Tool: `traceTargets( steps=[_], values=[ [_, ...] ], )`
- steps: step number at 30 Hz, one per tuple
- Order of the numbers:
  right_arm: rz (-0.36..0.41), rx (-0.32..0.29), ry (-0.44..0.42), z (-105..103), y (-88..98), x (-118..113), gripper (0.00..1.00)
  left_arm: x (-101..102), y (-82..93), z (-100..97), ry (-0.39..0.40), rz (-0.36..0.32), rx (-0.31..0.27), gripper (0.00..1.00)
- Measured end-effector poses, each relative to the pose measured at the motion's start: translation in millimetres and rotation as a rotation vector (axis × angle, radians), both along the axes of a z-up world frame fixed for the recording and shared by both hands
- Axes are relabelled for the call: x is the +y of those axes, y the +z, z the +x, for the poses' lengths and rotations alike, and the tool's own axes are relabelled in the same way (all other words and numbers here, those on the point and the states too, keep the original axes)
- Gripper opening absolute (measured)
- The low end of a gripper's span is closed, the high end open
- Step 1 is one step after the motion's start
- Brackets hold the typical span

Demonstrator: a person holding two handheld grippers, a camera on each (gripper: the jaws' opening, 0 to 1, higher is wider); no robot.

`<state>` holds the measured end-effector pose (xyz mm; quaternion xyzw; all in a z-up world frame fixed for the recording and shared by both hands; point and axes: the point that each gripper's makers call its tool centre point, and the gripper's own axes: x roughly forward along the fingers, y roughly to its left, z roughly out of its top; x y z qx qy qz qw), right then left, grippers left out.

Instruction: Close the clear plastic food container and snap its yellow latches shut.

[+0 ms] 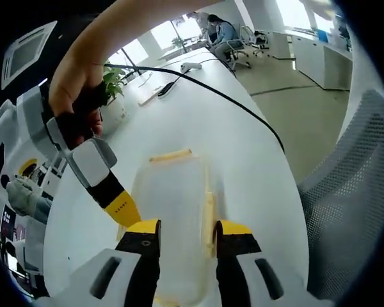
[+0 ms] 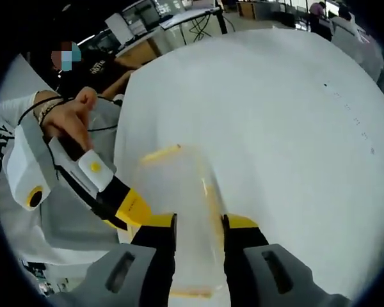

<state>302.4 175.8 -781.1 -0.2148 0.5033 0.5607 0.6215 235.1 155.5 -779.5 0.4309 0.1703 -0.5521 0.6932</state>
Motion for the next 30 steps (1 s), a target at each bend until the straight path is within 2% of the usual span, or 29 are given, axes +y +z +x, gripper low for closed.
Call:
traceTargets(
  steps=[2,3,5,6,7,9,10,12,14,16,19,22,24,26,30],
  values=[
    [0.008,-0.029,0.013,0,1.8,0,0.25,-1,1.4,0.4,0.002,0.003,0.006,0.29],
    [0.009,-0.049,0.023,0,2.4,0,0.25,-1,1.6,1.0,0.017,-0.001,0.013,0.32],
    [-0.001,-0.097,0.050,2,2.9,-3,0.28,-1,1.6,1.1,0.015,-0.004,0.012,0.48],
    [0.009,-0.125,0.044,6,4.0,-4,0.31,0,-0.4,-1.6,0.004,0.002,0.028,0.51],
    [0.010,-0.115,0.036,6,4.1,-6,0.33,0,-1.6,-2.3,-0.003,0.006,0.023,0.51],
    [0.016,-0.097,-0.005,10,4.3,-11,0.35,6,-6.8,0.9,-0.033,0.062,-0.025,0.52],
    [0.015,-0.110,-0.012,12,4.7,-13,0.35,7,-8.0,1.1,-0.035,0.068,-0.026,0.53],
    [0.018,-0.130,-0.019,15,6.3,-18,0.37,6,-6.7,-1.7,-0.010,0.035,0.030,0.58],
    [0.021,-0.123,-0.021,14,8.6,-22,0.38,4,-3.4,-3.4,0.006,0.000,0.074,0.68],
    [0.035,-0.109,-0.011,10,12.8,-25,0.40,4,1.7,0.8,0.013,-0.011,0.063,0.77],
    [0.055,-0.125,-0.010,7,19.3,-29,0.48,8,3.6,4.6,0.017,-0.005,0.058,0.79],
    [0.042,-0.164,0.011,7,23.1,-34,0.58,16,4.0,9.3,0.047,-0.003,0.095,0.83],
    [0.028,-0.193,0.033,6,25.9,-39,0.60,23,4.5,13.8,0.056,0.005,0.106,0.83],
    [0.021,-0.206,0.043,4,28.3,-42,0.59,33,3.3,21.0,0.064,0.040,0.092,0.83],
    [0.009,-0.227,0.058,-2,29.8,-49,0.60,47,6.0,32.3,0.080,0.060,0.096,0.86]
  ],
)
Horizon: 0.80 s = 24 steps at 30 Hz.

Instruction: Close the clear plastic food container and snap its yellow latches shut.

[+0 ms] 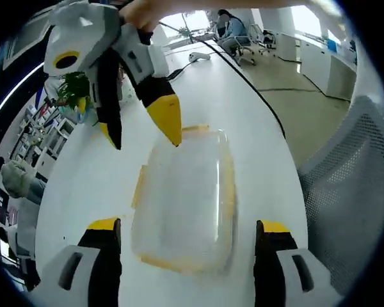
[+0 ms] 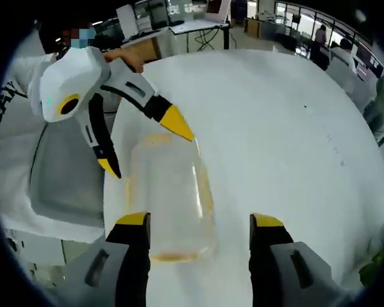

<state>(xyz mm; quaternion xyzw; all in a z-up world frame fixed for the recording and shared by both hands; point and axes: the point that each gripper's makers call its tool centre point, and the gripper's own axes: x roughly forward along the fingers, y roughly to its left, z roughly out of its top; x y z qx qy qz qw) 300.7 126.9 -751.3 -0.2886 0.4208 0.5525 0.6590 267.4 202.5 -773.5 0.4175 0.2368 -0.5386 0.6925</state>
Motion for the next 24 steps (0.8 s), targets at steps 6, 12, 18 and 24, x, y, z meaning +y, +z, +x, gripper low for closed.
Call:
traceTargets(
  steps=[6,12,18,24],
  values=[
    [-0.055,-0.025,0.025,-10,-5.2,-11,0.61,13,4.0,12.6,0.041,-0.002,0.060,0.89],
    [-0.089,-0.036,0.052,-22,-10.3,-15,0.63,23,1.8,18.3,0.057,0.023,0.101,0.89],
    [-0.126,-0.044,0.069,-28,-18.7,-18,0.63,25,0.8,19.3,0.046,0.047,0.132,0.88],
    [-0.148,-0.047,0.089,-35,-24.8,-19,0.66,23,-1.5,21.7,0.047,0.069,0.169,0.89]
  ],
)
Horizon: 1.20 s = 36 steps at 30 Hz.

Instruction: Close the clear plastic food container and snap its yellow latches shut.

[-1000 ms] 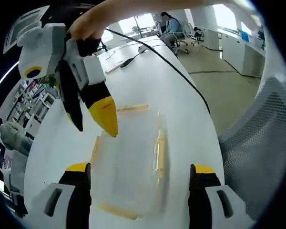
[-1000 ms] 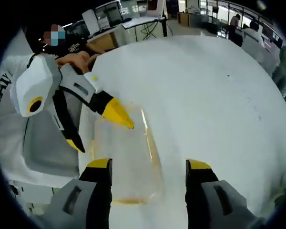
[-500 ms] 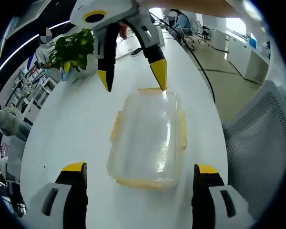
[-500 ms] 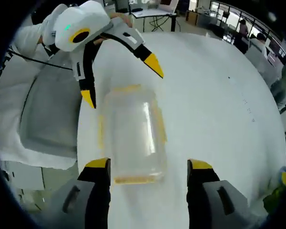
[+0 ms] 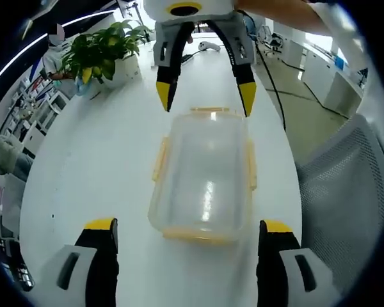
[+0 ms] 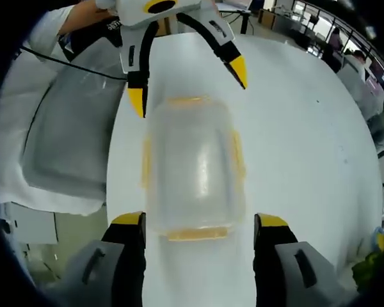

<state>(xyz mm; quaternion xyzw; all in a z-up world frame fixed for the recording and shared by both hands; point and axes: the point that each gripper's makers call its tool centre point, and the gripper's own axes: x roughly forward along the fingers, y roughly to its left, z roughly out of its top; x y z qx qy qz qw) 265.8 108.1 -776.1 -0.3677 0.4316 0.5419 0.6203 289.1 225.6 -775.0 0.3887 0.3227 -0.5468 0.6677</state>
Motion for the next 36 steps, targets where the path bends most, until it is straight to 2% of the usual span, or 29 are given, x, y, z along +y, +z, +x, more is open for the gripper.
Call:
traceTargets(
  steps=[3,8,12,19,22,29,36],
  values=[
    [-0.007,-0.001,0.010,-3,-3.6,0,0.68,-4,-0.2,1.1,-0.002,0.000,0.004,0.89],
    [-0.014,-0.001,0.025,-6,-8.1,0,0.68,-9,-5.4,0.2,-0.021,0.029,0.019,0.90],
    [-0.008,-0.003,0.026,-6,-11.4,2,0.69,-12,-10.9,0.6,-0.032,0.063,0.010,0.87],
    [-0.021,-0.010,0.017,-4,-22.6,1,0.70,-24,-19.6,-2.0,-0.046,0.056,0.039,0.87],
    [-0.023,-0.007,0.015,-5,-25.0,1,0.71,-26,-23.6,-0.6,-0.039,0.059,0.041,0.91],
    [-0.019,-0.003,0.030,-5,-26.5,1,0.72,-28,-30.8,-13.3,-0.065,0.071,0.090,0.78],
    [-0.012,0.005,0.030,-5,-26.8,2,0.72,-28,-31.2,-11.8,-0.061,0.069,0.083,0.79]
  ],
)
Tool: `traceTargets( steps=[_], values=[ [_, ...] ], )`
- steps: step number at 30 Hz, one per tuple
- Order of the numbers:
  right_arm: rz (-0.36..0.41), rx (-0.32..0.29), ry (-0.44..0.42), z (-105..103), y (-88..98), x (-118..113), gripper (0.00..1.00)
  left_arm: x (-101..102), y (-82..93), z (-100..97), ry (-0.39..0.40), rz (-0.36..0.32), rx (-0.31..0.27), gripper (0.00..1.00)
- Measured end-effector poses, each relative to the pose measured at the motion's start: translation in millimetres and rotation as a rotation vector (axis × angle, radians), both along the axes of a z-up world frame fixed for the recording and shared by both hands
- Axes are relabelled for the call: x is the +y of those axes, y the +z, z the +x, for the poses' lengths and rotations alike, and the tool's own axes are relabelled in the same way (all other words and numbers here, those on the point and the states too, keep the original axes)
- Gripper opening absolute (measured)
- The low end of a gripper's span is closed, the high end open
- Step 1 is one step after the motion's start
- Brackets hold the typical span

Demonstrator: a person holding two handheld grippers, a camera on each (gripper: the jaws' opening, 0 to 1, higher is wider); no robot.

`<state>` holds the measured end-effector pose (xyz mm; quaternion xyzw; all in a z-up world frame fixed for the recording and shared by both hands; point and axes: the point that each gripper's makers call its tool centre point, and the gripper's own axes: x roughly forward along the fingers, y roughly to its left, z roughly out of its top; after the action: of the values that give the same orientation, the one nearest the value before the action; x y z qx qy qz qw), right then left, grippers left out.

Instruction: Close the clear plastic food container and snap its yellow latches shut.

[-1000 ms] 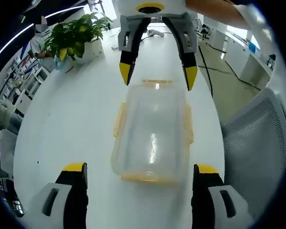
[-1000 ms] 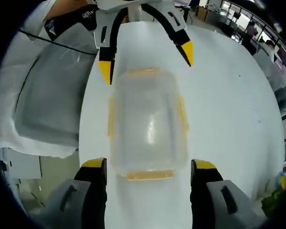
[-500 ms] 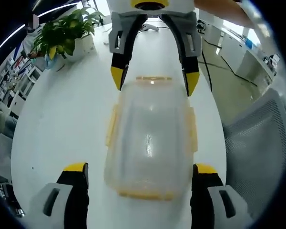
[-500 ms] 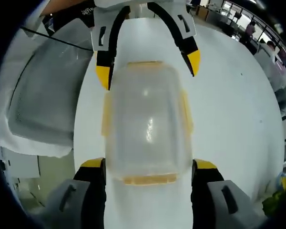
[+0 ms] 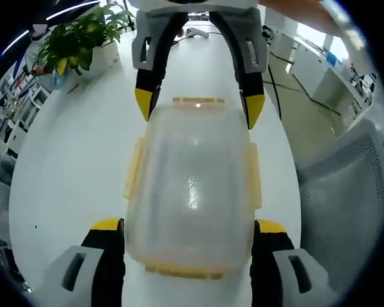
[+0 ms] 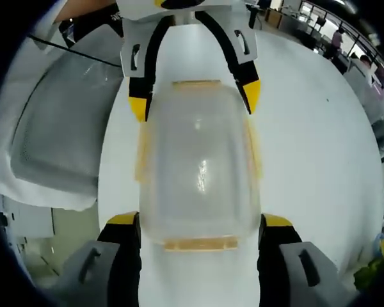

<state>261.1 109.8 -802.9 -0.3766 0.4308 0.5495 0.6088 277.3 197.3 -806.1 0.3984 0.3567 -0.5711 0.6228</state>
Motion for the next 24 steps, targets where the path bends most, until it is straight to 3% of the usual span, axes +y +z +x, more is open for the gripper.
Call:
traceTargets(
  steps=[12,24],
  values=[
    [-0.023,0.010,0.001,0,-1.0,1,0.72,1,0.3,-0.2,0.001,-0.020,0.003,0.79],
    [-0.008,0.024,0.007,0,-1.8,32,0.73,30,-0.7,0.4,0.005,-0.021,-0.009,0.79]
  ],
)
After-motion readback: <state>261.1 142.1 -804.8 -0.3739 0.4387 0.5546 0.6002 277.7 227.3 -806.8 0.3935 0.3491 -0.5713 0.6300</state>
